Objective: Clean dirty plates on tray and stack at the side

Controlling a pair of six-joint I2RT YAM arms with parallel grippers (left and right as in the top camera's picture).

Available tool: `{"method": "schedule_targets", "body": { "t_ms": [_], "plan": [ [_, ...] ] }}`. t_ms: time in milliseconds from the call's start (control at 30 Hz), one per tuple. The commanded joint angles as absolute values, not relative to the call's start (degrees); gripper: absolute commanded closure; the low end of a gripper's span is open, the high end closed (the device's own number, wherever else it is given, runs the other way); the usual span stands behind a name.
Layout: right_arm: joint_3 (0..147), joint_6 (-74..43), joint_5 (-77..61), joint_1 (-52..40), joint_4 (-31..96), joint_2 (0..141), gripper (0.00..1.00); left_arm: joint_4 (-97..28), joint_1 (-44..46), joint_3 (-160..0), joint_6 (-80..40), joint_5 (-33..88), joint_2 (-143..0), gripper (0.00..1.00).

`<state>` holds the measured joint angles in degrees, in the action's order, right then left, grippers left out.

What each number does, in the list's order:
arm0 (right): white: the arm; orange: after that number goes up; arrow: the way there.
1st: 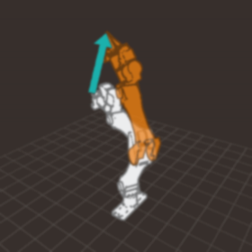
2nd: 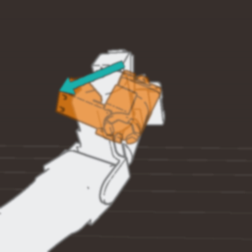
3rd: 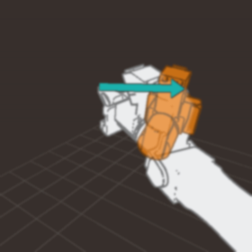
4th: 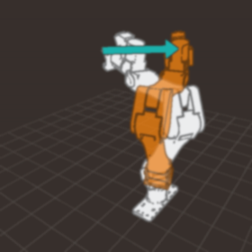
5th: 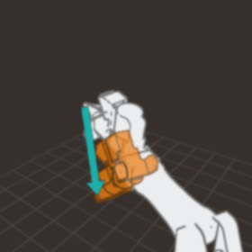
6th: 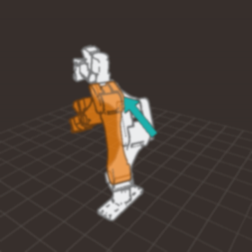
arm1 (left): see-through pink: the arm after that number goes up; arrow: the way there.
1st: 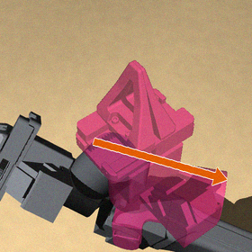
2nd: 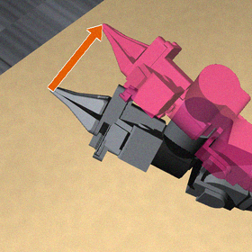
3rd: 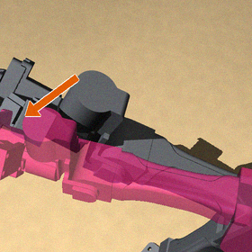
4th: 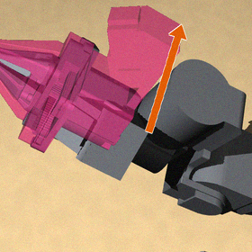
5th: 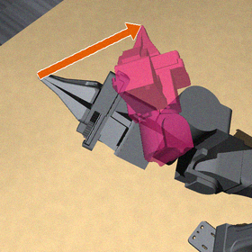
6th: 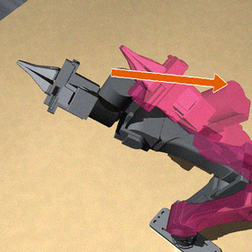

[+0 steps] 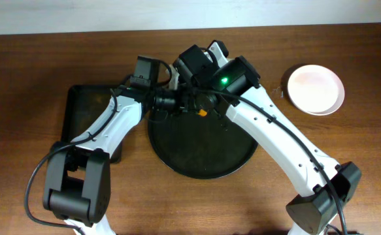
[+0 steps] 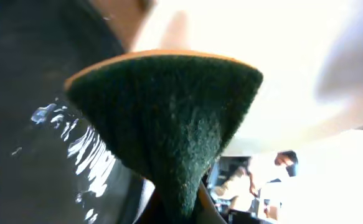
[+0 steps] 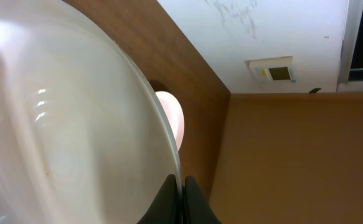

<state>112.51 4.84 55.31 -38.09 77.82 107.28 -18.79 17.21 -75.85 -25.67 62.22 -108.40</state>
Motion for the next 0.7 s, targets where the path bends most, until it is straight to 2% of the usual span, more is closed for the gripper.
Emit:
{"method": "schedule_targets", "body": {
  "t_ms": [0, 267, 667],
  "plan": [
    [113.9, 3.9, 57.5, -38.3, 77.8, 105.2, 0.96, -12.5, 17.1, -76.0, -31.8, 71.1, -108.8, 1.0],
    [113.9, 3.6, 57.5, -38.3, 77.8, 105.2, 0.96, -12.5, 17.3, -76.0, -33.4, 61.2, -108.8, 1.0],
    [113.9, 3.6, 57.5, -40.6, 77.8, 105.2, 0.96, -12.6, 17.9, -76.0, -33.4, 58.0, -108.9, 1.0]
  ]
}}
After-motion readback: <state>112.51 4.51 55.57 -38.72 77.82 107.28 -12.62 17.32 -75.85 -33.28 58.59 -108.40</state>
